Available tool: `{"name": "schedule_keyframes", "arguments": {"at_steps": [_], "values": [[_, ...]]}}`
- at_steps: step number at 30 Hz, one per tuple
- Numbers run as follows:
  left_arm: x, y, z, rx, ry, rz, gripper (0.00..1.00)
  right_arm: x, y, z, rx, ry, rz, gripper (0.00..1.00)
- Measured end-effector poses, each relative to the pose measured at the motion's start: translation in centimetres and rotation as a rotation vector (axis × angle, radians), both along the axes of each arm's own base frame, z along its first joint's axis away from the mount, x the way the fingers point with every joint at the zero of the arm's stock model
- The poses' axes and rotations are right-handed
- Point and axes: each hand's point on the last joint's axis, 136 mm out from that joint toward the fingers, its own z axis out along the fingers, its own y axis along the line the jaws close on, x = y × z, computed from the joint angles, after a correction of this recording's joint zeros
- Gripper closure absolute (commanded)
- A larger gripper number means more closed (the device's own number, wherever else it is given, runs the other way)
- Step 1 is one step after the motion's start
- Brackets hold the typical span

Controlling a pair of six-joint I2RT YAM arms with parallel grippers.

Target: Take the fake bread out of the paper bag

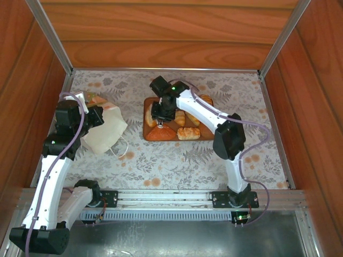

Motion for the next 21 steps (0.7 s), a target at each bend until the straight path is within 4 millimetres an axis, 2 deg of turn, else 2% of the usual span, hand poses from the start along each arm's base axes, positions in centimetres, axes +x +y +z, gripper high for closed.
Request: {"name": "schedule_keyframes", "arguments": {"at_steps": [8, 17, 21], "values": [[0.0, 0.0, 0.0, 0.0, 0.0, 0.0, 1.0, 0.6, 0.0, 0.7, 0.121, -0.055, -0.172, 0.61], [0.0, 0.0, 0.0, 0.0, 0.0, 0.0, 1.0, 0.6, 0.9, 0.3, 0.16, -0.052, -0.204, 0.53], [0.0, 0.0, 0.0, 0.0, -0.001, 0.0, 1.0, 0.6, 0.7, 0.2, 0.135, -0.068, -0.207, 0.52]]}}
